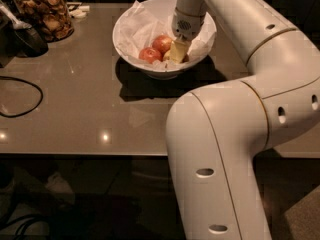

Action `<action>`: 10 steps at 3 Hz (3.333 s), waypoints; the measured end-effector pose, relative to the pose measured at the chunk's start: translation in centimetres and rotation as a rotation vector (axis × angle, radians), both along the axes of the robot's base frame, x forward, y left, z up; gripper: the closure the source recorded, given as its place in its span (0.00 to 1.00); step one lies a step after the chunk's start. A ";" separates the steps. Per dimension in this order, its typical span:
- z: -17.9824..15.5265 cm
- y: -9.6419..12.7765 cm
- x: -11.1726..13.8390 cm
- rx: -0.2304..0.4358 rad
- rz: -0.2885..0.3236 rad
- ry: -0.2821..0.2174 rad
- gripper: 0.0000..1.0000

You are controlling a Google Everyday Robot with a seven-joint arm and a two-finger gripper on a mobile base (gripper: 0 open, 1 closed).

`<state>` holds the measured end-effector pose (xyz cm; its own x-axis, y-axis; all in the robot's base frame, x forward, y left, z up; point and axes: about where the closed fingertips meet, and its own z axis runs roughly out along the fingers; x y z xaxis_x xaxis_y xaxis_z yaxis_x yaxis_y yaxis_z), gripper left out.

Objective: Pick apple from white bowl

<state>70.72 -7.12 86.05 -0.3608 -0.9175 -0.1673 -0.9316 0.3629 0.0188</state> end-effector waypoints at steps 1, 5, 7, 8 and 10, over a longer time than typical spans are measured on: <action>0.0 0.0 0.0 0.000 0.000 0.000 0.98; 6.9 1.2 -1.8 0.010 0.020 -0.156 1.00; 12.0 2.5 -4.0 0.021 0.077 -0.235 1.00; 15.9 3.2 -6.5 0.041 0.130 -0.298 1.00; 19.9 2.8 -13.0 0.097 0.241 -0.373 1.00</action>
Offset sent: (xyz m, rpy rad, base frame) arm -0.0098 0.0013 0.0135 0.0155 -0.0243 0.0052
